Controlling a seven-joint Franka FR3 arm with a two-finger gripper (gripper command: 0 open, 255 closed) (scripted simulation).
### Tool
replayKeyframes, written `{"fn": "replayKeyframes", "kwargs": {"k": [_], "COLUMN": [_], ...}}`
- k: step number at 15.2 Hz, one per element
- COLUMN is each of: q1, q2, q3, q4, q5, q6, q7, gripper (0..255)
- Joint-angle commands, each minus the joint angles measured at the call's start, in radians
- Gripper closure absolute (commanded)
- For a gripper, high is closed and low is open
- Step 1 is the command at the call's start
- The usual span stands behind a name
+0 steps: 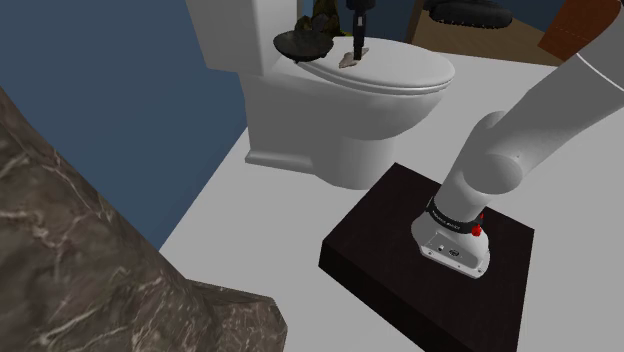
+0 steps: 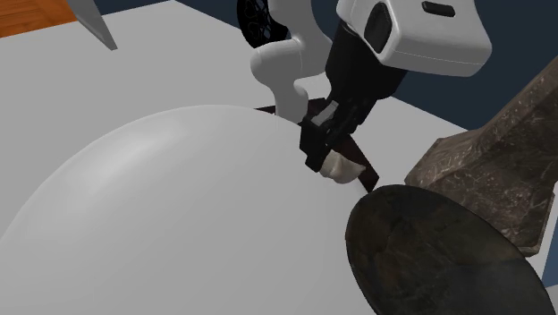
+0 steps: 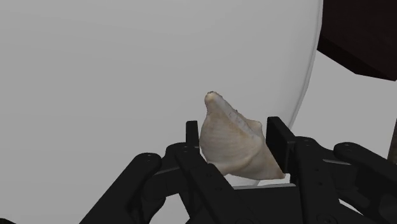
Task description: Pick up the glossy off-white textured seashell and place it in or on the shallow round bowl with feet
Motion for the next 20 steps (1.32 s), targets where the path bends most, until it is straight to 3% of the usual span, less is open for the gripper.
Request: {"fn": "replayKeyframes", "kwargs": {"k": [1, 6, 20], "q1": [-0.002, -0.003, 0.001], "q2": [0.004, 0.002, 0.035], "q3": [-0.002, -0.003, 0.006], "q4": [-0.001, -0.003, 0.216], "q5": [-0.003, -0.003, 0.007], "q6": [0.003, 0.003, -0.181], "q7": [0.001, 0.000, -0.030], "gripper": [255, 255, 255]}}
